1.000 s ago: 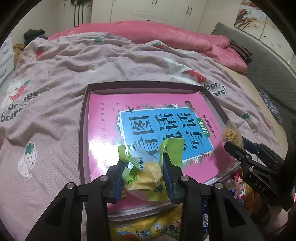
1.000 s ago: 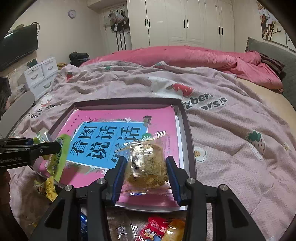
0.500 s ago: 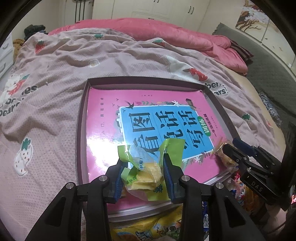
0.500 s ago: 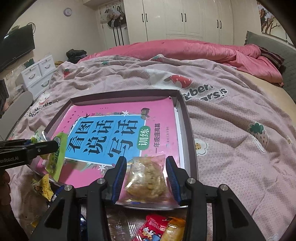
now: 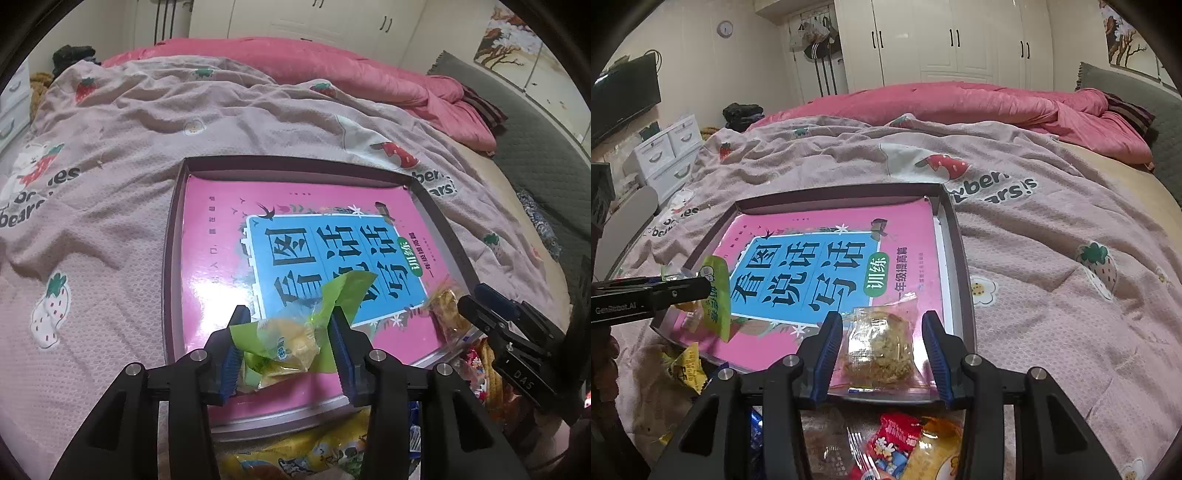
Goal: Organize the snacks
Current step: 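Open the left tool onto the tray while the right tool releases the pastry bag there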
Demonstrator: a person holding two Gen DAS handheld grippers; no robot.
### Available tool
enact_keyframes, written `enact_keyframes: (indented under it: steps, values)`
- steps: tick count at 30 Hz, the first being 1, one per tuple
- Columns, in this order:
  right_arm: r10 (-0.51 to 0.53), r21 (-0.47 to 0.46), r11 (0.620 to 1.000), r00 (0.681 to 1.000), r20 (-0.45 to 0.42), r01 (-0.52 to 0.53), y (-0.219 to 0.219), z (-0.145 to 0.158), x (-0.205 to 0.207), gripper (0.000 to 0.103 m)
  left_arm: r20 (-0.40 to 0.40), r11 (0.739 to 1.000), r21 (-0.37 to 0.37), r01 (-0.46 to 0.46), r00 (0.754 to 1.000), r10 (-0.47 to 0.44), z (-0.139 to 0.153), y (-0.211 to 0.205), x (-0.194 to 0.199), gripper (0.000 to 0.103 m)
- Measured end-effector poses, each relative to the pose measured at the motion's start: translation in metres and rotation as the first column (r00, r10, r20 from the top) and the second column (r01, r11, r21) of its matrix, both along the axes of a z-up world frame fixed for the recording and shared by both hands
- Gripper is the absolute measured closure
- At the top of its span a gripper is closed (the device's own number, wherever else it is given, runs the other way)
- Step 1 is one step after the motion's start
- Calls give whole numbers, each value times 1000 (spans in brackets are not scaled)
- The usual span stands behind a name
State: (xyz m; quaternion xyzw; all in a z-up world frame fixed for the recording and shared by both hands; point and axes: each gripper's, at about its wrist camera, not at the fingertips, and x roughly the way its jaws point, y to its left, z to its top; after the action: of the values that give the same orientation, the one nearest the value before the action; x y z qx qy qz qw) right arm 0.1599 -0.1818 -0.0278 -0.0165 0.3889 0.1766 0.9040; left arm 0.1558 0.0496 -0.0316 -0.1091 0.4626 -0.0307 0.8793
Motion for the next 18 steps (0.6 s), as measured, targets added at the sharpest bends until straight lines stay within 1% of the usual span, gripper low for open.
enact_keyframes:
  steps: [1,3,8,11,18]
  values:
    - [0,3,1000,1000,3,0,-1,1,-1,58,4,1000,-2,-1,1000,1,1,0,-1,55]
    - [1,6,1000,1000,8,-1,-1,3,-2,58,8,1000,-1,1,1000,-1,3,0,-1,49]
    - [-2,13,1000,1000,13,2,-4,7,-6,58,13,1000,6,-7,1000,7,6,2,-4,48]
    - [-2,21,1000,1000,24,1,-5,11,-10,57,22,1000,8,-7,1000,7,10,3,-7,43]
    - [0,36,999,999,48,-2,-8,23,-21,53,47,1000,22,-5,999,4,24,1,-16,39]
